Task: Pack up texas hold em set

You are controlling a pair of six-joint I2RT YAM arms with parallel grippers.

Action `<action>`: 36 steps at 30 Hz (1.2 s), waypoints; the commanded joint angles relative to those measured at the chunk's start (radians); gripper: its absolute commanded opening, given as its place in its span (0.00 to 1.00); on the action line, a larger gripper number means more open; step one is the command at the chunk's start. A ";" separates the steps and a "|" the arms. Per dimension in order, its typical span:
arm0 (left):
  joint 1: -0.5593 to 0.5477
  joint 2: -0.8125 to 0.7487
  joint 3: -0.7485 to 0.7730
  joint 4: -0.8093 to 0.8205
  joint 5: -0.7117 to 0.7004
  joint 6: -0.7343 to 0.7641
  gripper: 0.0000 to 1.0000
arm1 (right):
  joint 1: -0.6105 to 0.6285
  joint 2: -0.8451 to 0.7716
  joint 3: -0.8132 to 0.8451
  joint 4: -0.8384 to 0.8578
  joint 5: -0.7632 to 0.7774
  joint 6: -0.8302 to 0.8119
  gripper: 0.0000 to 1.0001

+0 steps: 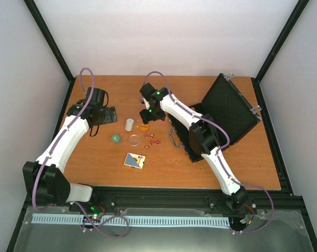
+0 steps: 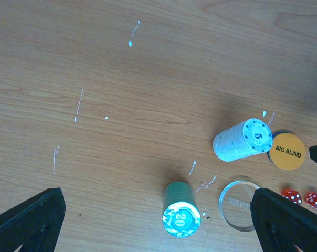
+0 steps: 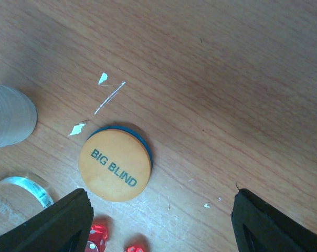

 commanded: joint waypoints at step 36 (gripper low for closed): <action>0.001 -0.017 -0.020 0.021 0.031 -0.006 1.00 | 0.089 0.134 0.106 -0.041 0.074 -0.020 0.74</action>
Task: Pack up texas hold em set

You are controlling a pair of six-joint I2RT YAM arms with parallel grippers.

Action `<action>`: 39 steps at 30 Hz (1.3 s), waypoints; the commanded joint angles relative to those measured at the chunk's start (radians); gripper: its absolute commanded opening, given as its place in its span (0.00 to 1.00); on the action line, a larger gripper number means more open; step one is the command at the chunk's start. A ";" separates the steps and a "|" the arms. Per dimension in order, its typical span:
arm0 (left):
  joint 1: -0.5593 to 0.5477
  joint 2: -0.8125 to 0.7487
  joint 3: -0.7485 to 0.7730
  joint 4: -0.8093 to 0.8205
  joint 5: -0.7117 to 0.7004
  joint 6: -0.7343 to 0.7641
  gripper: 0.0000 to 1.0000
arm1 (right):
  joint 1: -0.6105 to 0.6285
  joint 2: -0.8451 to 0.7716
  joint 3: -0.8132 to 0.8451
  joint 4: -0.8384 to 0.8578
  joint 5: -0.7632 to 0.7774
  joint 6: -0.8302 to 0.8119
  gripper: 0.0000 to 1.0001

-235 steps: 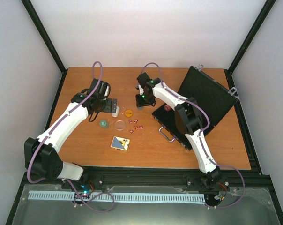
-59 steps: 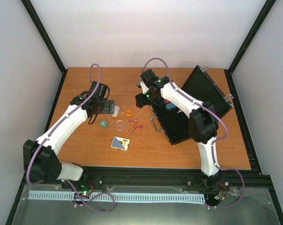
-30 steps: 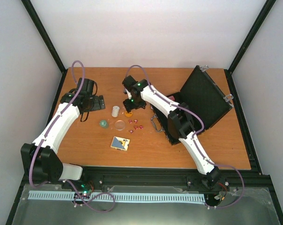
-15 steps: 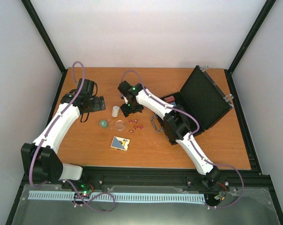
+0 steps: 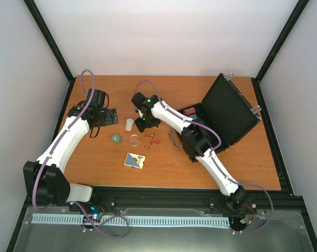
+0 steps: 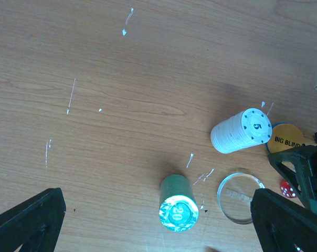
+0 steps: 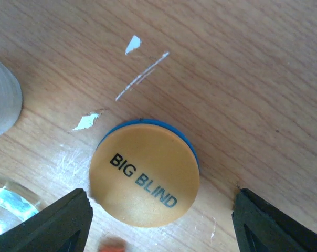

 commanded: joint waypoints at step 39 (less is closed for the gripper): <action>0.001 0.002 -0.005 0.024 0.011 0.001 1.00 | 0.021 0.125 0.061 0.008 -0.017 -0.065 0.59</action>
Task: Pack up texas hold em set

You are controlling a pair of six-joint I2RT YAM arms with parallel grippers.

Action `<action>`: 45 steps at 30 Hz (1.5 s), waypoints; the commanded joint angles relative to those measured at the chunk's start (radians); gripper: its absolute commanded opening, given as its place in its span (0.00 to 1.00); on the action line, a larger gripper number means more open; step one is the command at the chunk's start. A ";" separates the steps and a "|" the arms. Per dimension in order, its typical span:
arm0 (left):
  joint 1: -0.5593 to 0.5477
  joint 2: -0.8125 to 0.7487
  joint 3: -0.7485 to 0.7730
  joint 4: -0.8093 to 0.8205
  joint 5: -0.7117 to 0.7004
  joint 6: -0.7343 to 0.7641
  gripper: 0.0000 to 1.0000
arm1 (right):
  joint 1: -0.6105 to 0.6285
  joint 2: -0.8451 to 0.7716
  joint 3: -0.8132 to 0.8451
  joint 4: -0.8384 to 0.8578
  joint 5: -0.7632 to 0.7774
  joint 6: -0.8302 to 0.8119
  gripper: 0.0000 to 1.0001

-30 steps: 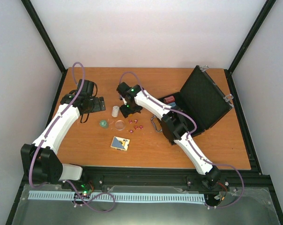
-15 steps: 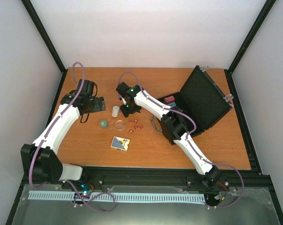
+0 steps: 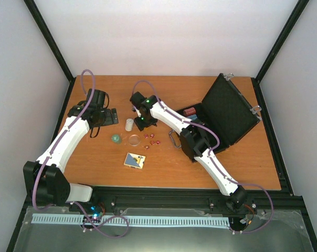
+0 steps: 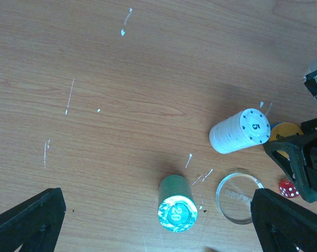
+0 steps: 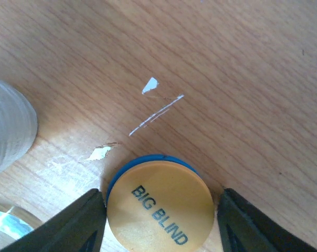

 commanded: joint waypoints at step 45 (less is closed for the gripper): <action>0.003 0.027 -0.009 0.023 0.026 -0.003 1.00 | -0.306 -0.688 -0.749 0.098 0.209 0.035 0.46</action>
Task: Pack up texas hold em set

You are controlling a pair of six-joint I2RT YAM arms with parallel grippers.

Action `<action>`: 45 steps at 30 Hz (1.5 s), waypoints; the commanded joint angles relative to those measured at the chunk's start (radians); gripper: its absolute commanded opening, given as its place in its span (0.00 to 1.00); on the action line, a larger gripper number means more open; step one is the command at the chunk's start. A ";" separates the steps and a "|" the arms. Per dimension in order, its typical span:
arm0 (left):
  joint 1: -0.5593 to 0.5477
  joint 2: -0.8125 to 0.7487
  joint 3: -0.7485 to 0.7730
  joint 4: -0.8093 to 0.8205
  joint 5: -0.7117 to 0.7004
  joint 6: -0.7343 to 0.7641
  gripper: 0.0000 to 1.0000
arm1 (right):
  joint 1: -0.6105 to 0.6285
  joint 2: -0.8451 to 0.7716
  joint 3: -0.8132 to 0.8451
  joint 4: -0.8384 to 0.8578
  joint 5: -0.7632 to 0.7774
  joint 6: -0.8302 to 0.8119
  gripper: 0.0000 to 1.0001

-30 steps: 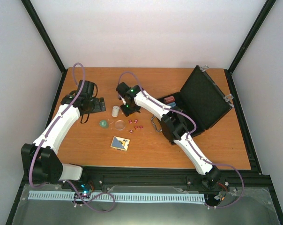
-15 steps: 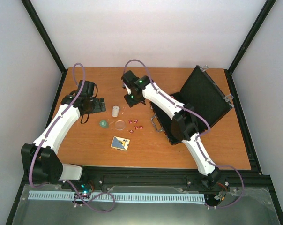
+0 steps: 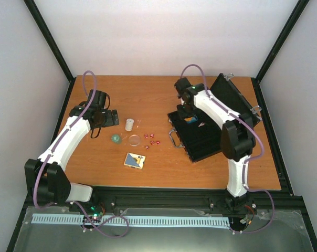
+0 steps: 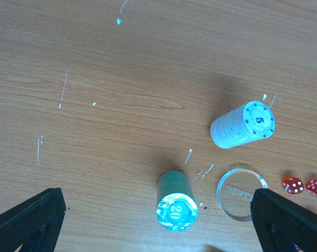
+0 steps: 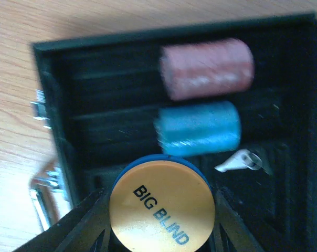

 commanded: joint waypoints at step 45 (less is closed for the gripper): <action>0.003 0.045 0.003 0.018 0.029 -0.001 1.00 | -0.230 -0.137 -0.488 0.303 0.020 0.047 0.51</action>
